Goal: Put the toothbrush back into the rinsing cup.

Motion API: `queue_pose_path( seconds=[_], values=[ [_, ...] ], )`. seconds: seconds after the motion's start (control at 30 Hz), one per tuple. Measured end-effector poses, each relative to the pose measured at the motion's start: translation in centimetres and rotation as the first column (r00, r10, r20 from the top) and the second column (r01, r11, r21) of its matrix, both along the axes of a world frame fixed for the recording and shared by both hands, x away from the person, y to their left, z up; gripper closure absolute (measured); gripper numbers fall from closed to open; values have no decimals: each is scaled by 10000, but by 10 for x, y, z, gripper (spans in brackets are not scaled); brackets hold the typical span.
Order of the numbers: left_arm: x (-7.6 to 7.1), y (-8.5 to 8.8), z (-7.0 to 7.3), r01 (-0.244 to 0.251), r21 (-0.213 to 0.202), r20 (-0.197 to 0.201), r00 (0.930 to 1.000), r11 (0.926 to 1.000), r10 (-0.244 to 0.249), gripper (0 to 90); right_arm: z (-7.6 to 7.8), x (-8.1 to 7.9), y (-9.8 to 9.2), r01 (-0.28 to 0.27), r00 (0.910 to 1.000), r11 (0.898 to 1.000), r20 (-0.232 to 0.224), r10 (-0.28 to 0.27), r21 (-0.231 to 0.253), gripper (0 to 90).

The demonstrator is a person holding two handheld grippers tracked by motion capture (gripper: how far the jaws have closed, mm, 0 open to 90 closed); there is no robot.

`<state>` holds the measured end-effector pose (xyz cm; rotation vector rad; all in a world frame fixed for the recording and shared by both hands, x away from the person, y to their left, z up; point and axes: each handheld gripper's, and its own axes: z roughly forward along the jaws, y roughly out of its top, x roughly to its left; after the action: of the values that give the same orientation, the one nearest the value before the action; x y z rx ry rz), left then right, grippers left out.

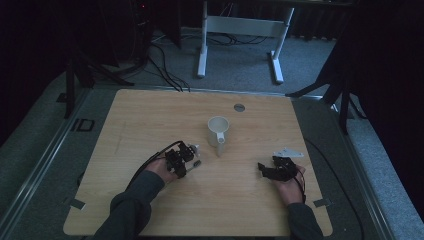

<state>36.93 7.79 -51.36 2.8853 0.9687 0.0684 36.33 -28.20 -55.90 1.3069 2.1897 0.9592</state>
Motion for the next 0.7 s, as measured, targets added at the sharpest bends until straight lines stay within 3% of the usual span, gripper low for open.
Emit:
queue_pose_path(
  seconds=[0.7],
  values=[
    [1, -1, -3, 218, 10, -170, 9996, 9998, -218, 777, 0, 0, 0, 1, 10000, 10000, 1, -1, -2, 280]
  ],
)
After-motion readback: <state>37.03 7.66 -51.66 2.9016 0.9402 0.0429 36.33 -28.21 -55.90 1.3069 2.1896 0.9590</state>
